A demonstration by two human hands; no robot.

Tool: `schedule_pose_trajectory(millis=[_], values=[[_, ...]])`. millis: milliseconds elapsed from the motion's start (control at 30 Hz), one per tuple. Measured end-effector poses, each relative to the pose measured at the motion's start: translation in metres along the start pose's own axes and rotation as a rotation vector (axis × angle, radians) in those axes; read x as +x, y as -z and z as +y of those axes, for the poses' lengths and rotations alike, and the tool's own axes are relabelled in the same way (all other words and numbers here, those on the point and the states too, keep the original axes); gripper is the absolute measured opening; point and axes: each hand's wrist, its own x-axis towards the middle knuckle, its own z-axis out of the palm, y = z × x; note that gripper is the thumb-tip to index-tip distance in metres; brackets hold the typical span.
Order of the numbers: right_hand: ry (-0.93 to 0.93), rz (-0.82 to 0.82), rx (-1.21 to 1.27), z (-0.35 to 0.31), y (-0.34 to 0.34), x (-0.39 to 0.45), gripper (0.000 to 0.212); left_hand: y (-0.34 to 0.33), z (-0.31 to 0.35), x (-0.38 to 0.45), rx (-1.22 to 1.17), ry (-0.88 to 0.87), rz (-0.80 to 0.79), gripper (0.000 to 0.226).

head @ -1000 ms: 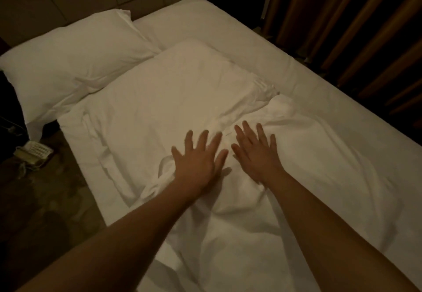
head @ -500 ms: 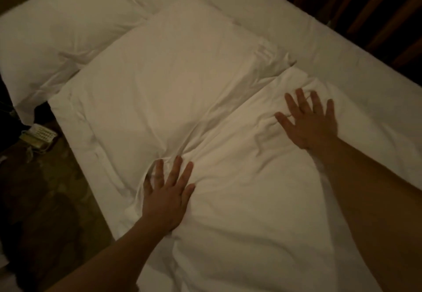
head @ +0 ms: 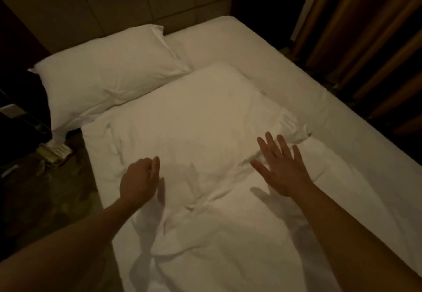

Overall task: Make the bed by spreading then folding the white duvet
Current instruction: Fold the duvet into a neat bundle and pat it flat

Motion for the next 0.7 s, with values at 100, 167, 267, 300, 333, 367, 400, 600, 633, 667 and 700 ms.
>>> schedule_pose_trajectory(millis=[100,167,267,300,333,367,400,600,633,667,700], values=[[0.067,-0.008,-0.017,-0.037,0.024,0.05,0.086,0.004,-0.009,0.084,0.098,0.054,-0.007,0.064],[0.106,-0.033,-0.044,-0.063,0.032,0.097,0.088,-0.002,-0.015,0.134,0.157,0.115,-0.066,0.065],[0.177,-0.065,-0.051,-0.111,0.033,0.191,0.094,-0.018,-0.028,0.203,0.243,0.113,-0.106,0.073],[0.212,-0.072,-0.064,-0.129,0.03,0.226,0.096,-0.024,-0.033,0.226,0.272,0.104,-0.098,0.075],[0.248,-0.079,-0.076,-0.147,0.026,0.261,0.098,-0.029,-0.038,0.248,0.286,0.094,-0.082,0.076],[0.281,-0.085,-0.08,-0.167,0.02,0.297,0.098,-0.033,-0.045,0.27,0.288,0.087,-0.068,0.078],[0.307,-0.086,-0.078,-0.184,0.014,0.33,0.097,-0.038,-0.051,0.29,0.281,0.087,-0.071,0.08],[0.334,0.021,-0.087,-0.241,-0.038,0.497,0.088,-0.076,-0.099,0.393,0.215,0.224,-0.322,0.098],[0.332,-0.034,-0.116,-0.245,-0.048,0.512,0.091,-0.084,-0.106,0.402,0.208,0.225,-0.337,0.098],[0.343,-0.089,-0.156,-0.249,-0.058,0.523,0.094,-0.092,-0.112,0.407,0.22,0.215,-0.325,0.097],[0.355,-0.125,-0.191,-0.251,-0.068,0.529,0.096,-0.101,-0.117,0.409,0.242,0.199,-0.297,0.095]])
